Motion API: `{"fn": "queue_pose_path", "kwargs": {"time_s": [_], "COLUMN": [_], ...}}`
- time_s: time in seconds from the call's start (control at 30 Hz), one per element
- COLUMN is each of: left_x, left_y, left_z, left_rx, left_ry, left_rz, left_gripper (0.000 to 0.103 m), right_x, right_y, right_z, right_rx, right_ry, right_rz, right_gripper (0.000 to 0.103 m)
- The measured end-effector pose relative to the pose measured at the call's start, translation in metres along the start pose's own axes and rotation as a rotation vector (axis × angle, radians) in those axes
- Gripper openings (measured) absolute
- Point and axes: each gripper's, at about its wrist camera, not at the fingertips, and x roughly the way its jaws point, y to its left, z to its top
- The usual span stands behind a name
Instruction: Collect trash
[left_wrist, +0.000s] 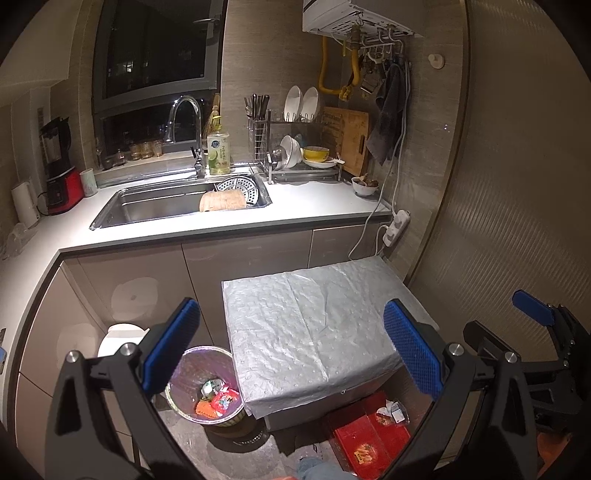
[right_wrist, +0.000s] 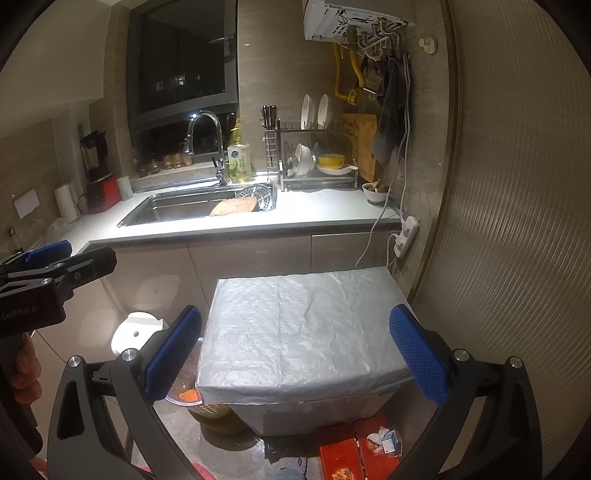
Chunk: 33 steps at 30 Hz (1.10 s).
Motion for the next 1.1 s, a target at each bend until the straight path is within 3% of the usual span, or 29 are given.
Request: {"fn": "queue_pose_path", "kwargs": {"time_s": [1.1], "left_x": [0.011], "left_y": [0.001], "left_z": [0.009], "left_rx": [0.041], "left_ry": [0.000], "left_rz": [-0.001], "left_gripper": [0.095], "right_x": [0.011], "right_y": [-0.002], "right_z": [0.006], "right_rx": [0.009], "right_ry": [0.007], "right_rz": [-0.002], "right_gripper": [0.101]}}
